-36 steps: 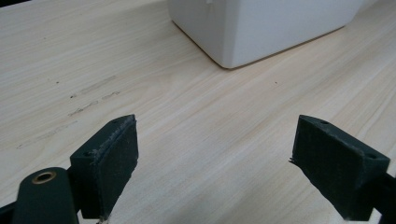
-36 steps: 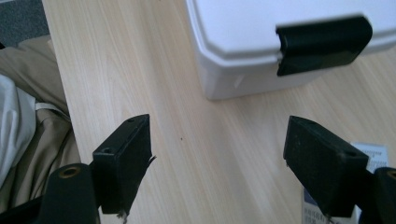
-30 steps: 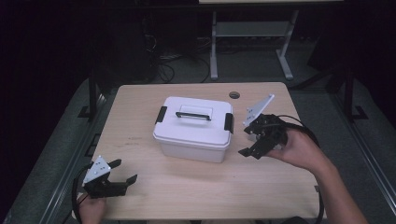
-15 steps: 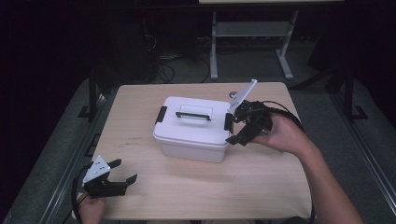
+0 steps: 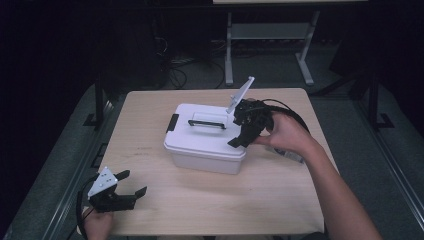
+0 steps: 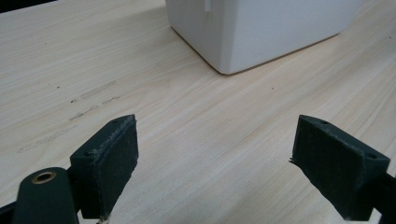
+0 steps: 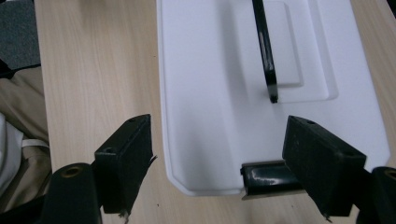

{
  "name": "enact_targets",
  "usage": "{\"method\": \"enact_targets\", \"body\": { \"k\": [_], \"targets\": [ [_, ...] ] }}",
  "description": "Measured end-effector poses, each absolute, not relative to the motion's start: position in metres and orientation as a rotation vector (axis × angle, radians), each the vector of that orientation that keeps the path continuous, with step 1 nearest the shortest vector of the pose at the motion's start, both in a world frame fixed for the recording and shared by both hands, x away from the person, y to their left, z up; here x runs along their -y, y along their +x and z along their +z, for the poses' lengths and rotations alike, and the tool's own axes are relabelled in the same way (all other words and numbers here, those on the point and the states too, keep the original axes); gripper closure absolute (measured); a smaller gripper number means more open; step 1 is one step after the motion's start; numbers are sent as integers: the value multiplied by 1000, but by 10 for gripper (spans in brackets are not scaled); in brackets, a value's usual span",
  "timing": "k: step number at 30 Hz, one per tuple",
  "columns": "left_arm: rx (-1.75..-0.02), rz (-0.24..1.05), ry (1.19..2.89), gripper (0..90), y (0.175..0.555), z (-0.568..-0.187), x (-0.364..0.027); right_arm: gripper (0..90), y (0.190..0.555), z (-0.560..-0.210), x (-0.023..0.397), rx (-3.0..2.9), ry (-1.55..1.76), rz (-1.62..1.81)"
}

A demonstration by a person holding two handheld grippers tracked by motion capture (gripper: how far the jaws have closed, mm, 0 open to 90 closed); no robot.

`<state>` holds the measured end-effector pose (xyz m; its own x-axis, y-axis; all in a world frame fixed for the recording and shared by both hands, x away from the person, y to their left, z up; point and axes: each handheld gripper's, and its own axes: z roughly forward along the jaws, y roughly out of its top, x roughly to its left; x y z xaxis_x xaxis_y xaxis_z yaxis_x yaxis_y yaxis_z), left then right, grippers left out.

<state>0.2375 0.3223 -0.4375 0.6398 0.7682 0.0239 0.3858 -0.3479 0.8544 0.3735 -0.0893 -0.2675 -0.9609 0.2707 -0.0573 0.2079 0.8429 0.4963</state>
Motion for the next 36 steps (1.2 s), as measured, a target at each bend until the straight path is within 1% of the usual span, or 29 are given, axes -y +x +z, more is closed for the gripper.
{"method": "enact_targets", "body": {
  "k": [19, 29, 36],
  "targets": [
    [-912, 541, 1957, 137, 237, -438, -325, 241, 395, -268, 56, -2916, 334, 718],
    [-914, 540, 1956, 137, 237, -437, -327, 261, 407, -268, 41, -2924, 306, 691],
    [-915, 539, 1956, 137, 236, -438, -328, 321, 414, -269, 32, -2927, 295, 699]
  ]
}}
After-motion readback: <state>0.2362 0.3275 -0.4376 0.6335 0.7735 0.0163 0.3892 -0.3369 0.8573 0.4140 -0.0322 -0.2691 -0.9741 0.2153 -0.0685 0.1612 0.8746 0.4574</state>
